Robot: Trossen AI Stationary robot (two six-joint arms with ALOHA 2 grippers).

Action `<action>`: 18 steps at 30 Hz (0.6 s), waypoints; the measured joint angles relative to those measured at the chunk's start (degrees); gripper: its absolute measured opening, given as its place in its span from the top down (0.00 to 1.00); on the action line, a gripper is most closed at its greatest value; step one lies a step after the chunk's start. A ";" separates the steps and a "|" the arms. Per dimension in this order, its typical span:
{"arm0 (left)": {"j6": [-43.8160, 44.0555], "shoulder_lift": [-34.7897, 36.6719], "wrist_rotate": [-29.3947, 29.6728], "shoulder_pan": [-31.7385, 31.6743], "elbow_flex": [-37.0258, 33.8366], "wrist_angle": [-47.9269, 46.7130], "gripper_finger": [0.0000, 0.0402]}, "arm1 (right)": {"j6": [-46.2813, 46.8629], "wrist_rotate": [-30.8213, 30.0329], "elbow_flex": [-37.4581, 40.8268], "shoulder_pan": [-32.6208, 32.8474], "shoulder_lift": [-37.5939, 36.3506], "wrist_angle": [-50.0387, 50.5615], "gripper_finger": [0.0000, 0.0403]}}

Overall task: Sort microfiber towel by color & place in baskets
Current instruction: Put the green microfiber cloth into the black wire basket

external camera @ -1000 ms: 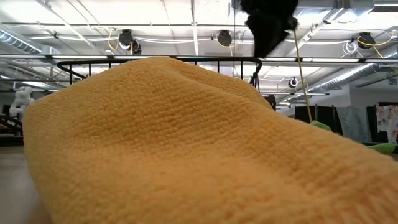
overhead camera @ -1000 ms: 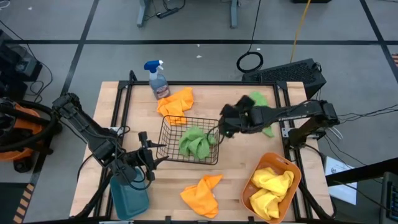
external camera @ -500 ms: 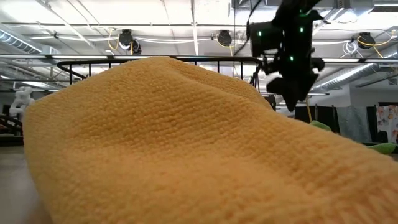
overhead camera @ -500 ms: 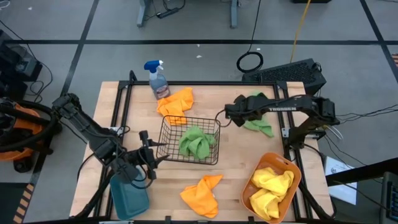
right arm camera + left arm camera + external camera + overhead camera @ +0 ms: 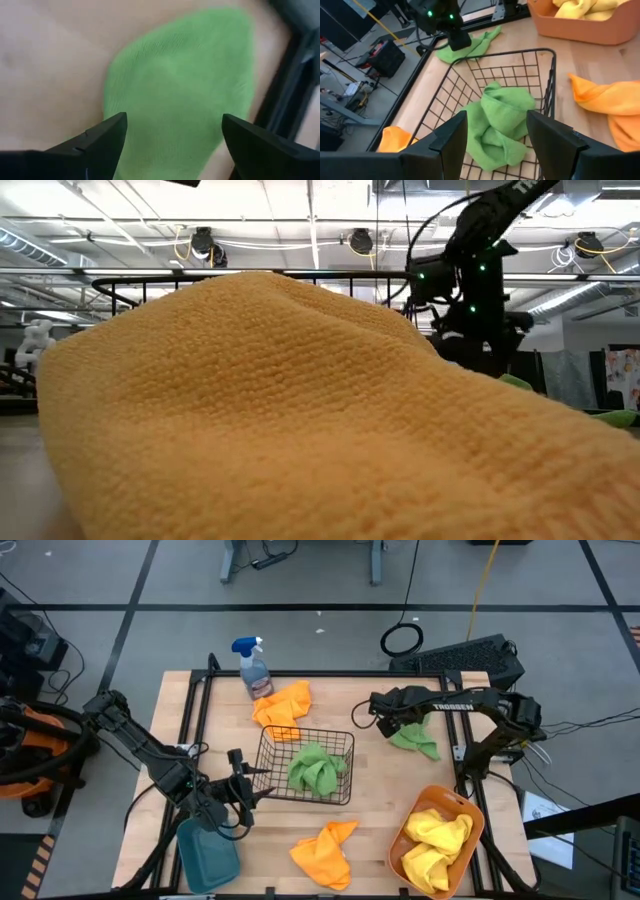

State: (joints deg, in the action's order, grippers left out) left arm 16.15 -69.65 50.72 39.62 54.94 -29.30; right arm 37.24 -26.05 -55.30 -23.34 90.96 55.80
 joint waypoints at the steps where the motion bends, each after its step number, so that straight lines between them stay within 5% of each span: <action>1: -0.01 0.00 -0.14 0.03 0.00 0.45 0.48 | 0.13 1.64 0.74 0.01 0.00 0.01 0.21; 13: -0.51 0.00 -0.79 -0.70 0.00 1.00 0.48 | -0.18 9.73 12.07 0.01 -0.44 -9.26 0.23; 18: -0.56 0.00 -0.94 -0.70 0.00 1.89 0.48 | 0.67 10.40 12.78 0.11 -0.44 -10.50 0.38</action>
State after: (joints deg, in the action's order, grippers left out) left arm 15.59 -69.65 49.78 38.92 54.94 -27.41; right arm 37.90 -15.65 -42.52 -23.24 90.52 45.30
